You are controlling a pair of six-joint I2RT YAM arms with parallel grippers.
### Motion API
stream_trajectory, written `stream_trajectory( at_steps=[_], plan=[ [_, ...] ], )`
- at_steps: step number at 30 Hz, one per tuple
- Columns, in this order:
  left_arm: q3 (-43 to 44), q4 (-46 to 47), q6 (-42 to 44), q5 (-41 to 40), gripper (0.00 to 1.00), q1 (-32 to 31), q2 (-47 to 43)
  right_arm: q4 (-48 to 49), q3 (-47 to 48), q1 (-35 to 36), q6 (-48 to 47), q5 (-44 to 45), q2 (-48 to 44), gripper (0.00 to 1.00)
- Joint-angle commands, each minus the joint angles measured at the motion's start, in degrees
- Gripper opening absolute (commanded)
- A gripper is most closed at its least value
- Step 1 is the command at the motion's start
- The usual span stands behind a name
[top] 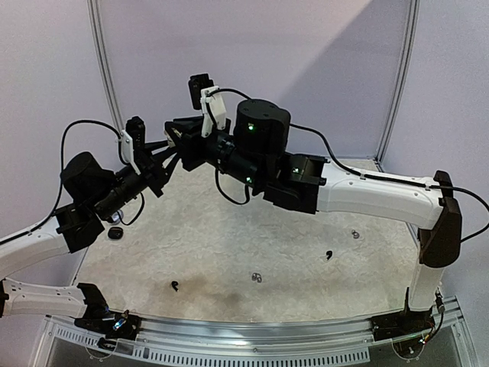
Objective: Insert the wireless bluetooth earbuds into the charging case
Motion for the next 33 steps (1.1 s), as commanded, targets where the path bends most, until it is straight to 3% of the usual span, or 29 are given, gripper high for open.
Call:
stream_trajectory(
  at_steps=[1,9,22,33],
  plan=[
    [-0.70,1.72,-0.30,-0.02,0.00,0.33,-0.13,-0.71,-1.23,0.23,0.05,1.51,1.73,0.00],
    [-0.88,2.10,0.36,-1.58,0.00,0.33,-0.48,-0.18,-3.51,0.24,1.69,3.67,0.91,0.00],
    [-1.06,2.17,1.19,-1.51,0.00,0.33,-0.53,-1.53,-4.13,0.29,1.86,7.12,0.53,0.12],
    [-0.97,1.73,1.46,-1.58,0.00,0.33,-0.54,-1.80,-4.28,0.27,1.50,7.49,0.19,0.17]
  ],
)
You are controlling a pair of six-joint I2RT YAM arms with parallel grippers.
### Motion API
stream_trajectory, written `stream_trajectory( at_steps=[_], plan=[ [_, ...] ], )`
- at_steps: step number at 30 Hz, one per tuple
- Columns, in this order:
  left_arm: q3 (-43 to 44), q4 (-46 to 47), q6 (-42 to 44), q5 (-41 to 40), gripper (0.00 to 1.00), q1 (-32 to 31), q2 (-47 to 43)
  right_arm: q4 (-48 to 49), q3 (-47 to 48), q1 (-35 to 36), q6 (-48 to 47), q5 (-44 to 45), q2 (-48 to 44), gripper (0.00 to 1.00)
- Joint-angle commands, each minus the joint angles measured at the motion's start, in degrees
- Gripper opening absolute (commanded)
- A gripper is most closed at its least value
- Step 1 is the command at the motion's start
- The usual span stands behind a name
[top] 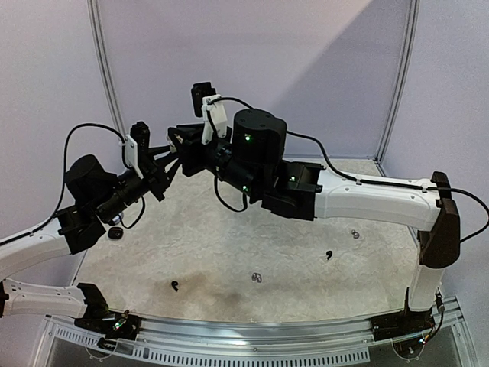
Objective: Insert the wireless bluetooth earbuds into the charging case
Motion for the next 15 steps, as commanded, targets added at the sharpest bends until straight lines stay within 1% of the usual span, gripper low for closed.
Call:
stream_trajectory(
  at_steps=[1,8,15],
  plan=[
    [0.22,2.72,0.74,-0.49,0.00,0.24,-0.59,-3.95,-1.64,-0.19,-0.41,3.24,0.10,0.17],
    [0.14,2.53,0.87,-0.51,0.00,0.24,-0.54,-3.53,-2.50,-0.18,0.22,4.32,-0.57,0.17],
    [0.04,2.55,0.83,-0.64,0.00,0.24,-0.67,-3.50,-2.97,-0.13,0.39,4.51,-0.75,0.20]
  ],
)
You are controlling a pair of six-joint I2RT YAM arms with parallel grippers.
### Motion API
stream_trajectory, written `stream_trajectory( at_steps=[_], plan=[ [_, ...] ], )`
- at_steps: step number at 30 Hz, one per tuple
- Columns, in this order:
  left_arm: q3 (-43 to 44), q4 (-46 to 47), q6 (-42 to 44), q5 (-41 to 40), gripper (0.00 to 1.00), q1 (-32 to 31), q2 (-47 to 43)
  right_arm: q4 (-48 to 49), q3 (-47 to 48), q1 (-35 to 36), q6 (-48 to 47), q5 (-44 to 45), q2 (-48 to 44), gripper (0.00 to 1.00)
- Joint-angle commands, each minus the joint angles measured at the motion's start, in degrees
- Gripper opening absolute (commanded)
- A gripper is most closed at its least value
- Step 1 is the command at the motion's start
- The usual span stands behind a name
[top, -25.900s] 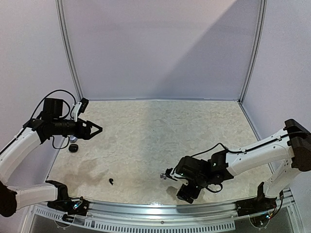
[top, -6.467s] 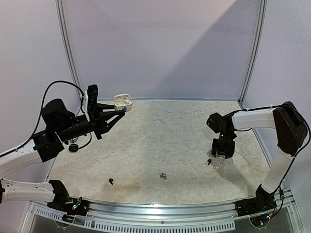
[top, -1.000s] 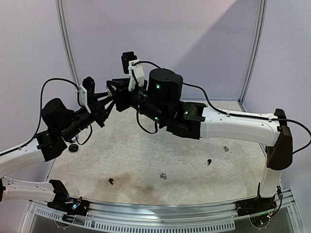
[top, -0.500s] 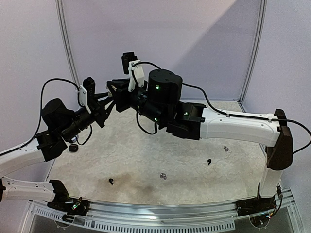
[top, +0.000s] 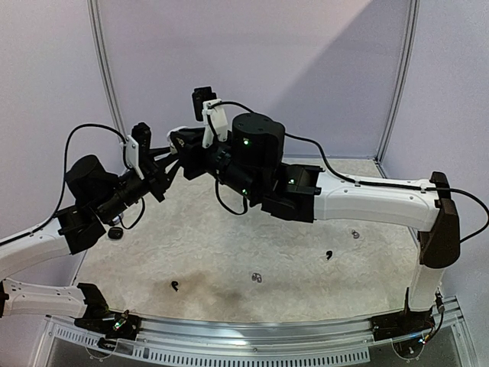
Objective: Insert the wireless bluetooth earbuds into the charging case
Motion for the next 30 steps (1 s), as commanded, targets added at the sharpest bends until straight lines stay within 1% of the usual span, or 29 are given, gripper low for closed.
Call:
stream_trajectory(
  at_steps=[1,8,12,14,16,18,24,30],
  plan=[
    [0.05,3.89,0.74,-0.31,0.00,0.24,-0.65,-3.45,-1.95,-0.20,0.04,3.44,-0.81,0.20],
    [0.12,4.09,0.63,0.28,0.00,0.25,-0.57,-2.24,-2.16,-0.14,-0.16,3.41,-0.91,0.19],
    [0.13,3.67,0.42,0.62,0.00,0.24,-0.44,-2.83,-1.76,-0.22,-0.48,3.50,-0.77,0.20],
    [0.13,3.71,0.28,0.91,0.00,0.24,-0.40,-3.42,-1.51,-0.22,-0.61,3.29,-0.63,0.23],
    [0.11,3.64,0.12,0.93,0.00,0.24,-0.39,-4.18,-1.01,-0.19,-0.79,3.07,-0.49,0.29],
    [0.07,3.25,-0.19,0.95,0.00,0.24,-0.40,-4.61,-0.68,-0.16,-0.95,3.22,-0.57,0.32],
    [-0.37,2.22,-1.17,0.37,0.00,0.24,-0.74,-5.10,0.05,-0.23,-2.65,3.80,-1.62,0.36],
    [-0.49,2.13,-1.68,0.70,0.00,0.25,-0.83,-7.19,1.36,-0.25,-5.47,5.61,-2.56,0.47]
  ],
)
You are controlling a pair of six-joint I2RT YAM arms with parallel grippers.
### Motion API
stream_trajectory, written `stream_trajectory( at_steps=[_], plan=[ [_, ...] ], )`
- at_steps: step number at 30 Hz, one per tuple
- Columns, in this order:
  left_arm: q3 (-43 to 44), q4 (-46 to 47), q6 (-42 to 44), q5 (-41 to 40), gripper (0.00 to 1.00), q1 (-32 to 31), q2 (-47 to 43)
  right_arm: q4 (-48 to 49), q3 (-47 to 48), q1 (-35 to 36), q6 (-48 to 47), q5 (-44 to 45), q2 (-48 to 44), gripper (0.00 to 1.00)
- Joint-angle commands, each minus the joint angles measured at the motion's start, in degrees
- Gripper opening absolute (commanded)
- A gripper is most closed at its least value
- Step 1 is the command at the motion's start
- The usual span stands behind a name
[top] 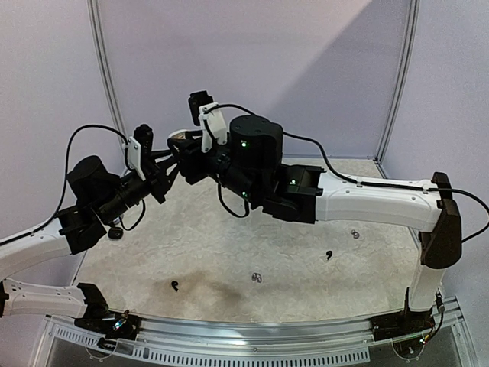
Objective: Insert the wireless bluetooth earbuds into the charging case
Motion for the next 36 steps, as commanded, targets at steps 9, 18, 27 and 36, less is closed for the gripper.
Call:
stream_trajectory(
  at_steps=[9,18,27,36],
  plan=[
    [-1.13,0.14,2.80,3.26,0.00,0.26,-1.57,-11.22,8.17,-0.71,-6.93,-1.94,-5.14,0.61],
    [-3.20,-6.70,42.29,12.73,0.00,0.26,-1.57,-26.91,12.27,-1.59,-3.21,1.94,-5.39,0.65],
    [-0.66,-6.99,40.79,12.70,0.00,0.26,-0.75,-32.98,9.28,-1.55,4.01,4.77,0.82,0.65],
    [0.24,-9.56,36.47,11.88,0.00,0.26,0.14,-35.33,2.47,-2.27,7.68,9.92,-5.70,0.66]
  ],
)
